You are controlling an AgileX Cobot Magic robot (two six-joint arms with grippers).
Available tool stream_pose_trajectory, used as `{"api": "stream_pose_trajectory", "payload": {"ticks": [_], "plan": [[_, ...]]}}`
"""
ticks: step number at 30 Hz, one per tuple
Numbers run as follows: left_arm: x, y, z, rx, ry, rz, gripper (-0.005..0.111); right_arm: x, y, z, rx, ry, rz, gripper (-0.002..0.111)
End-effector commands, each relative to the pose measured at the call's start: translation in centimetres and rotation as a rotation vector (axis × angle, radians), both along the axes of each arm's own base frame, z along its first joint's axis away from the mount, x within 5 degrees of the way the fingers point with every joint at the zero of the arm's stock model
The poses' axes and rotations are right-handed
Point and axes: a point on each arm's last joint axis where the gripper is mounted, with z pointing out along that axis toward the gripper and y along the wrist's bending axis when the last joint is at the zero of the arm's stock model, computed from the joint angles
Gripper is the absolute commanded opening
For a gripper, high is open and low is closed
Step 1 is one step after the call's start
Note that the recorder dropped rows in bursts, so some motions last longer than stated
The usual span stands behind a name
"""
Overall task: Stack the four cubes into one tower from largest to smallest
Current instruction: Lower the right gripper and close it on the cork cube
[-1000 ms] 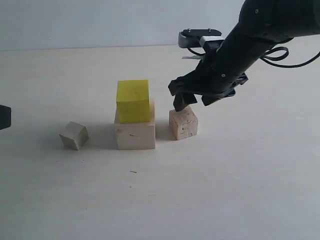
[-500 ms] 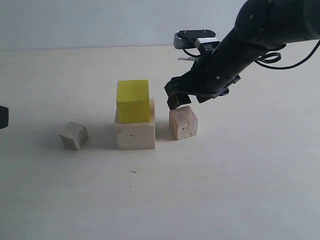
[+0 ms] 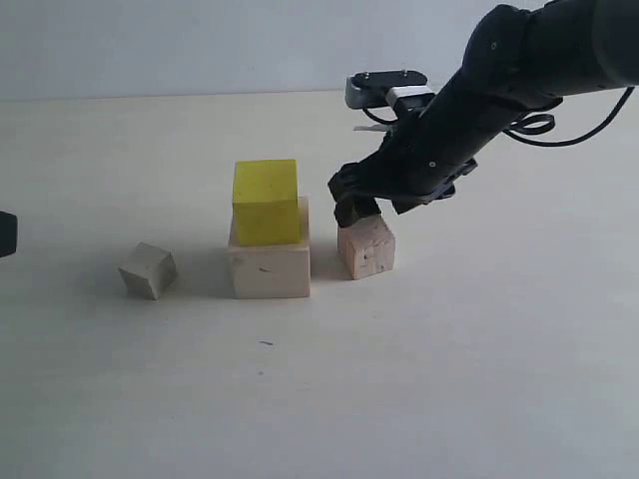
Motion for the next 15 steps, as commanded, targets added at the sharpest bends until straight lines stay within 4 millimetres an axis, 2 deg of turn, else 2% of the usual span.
{"api": "stream_pose_trajectory", "payload": {"ticks": [1, 5, 15], "plan": [[0.08, 0.02, -0.02, 0.005, -0.01, 0.0, 0.0, 0.1, -0.02, -0.85, -0.005, 0.018, 0.001, 0.074], [0.06, 0.01, -0.03, 0.003, -0.007, -0.001, 0.0, 0.12, 0.07, -1.59, -0.001, 0.043, -0.009, 0.074], [0.06, 0.0, -0.03, 0.002, -0.006, -0.001, 0.0, 0.13, 0.07, -1.66, -0.002, 0.043, -0.007, 0.074]]}}
